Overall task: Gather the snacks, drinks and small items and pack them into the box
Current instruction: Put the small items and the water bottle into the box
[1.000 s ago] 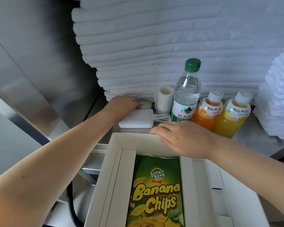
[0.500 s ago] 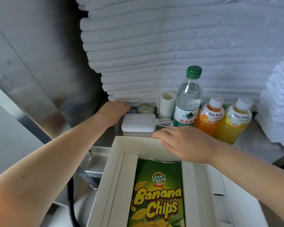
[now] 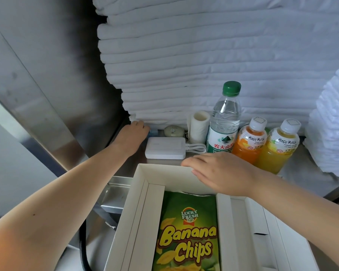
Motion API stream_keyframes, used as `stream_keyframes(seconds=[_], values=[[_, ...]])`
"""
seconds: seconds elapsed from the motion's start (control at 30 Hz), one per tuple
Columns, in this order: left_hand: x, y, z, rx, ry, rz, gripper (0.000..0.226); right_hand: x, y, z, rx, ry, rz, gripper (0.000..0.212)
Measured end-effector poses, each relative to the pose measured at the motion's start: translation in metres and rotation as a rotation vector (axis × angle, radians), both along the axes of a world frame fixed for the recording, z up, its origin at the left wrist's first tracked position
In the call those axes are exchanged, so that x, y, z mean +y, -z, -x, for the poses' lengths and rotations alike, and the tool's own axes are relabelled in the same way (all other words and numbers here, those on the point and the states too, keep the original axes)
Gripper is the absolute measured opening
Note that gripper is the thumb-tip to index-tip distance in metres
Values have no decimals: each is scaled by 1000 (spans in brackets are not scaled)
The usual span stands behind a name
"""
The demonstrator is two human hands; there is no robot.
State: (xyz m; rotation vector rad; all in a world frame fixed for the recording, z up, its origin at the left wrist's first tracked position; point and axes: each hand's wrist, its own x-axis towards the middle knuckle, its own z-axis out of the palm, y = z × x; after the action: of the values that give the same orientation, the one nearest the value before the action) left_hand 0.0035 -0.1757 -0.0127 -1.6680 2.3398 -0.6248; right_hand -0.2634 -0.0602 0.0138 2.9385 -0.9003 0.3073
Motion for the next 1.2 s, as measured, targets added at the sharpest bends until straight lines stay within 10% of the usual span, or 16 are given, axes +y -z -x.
stream_keyframes(seconds=[0.4,0.77,1.2], values=[[88,-72,29,510,322,281,45,1,-8,0,-239,99,-101,39],[168,-65,52,662,359,39,43,24,-16,10,-596,184,-171,37],[196,-37,76,901,326,-300,49,52,-18,41,-468,205,-559,24]])
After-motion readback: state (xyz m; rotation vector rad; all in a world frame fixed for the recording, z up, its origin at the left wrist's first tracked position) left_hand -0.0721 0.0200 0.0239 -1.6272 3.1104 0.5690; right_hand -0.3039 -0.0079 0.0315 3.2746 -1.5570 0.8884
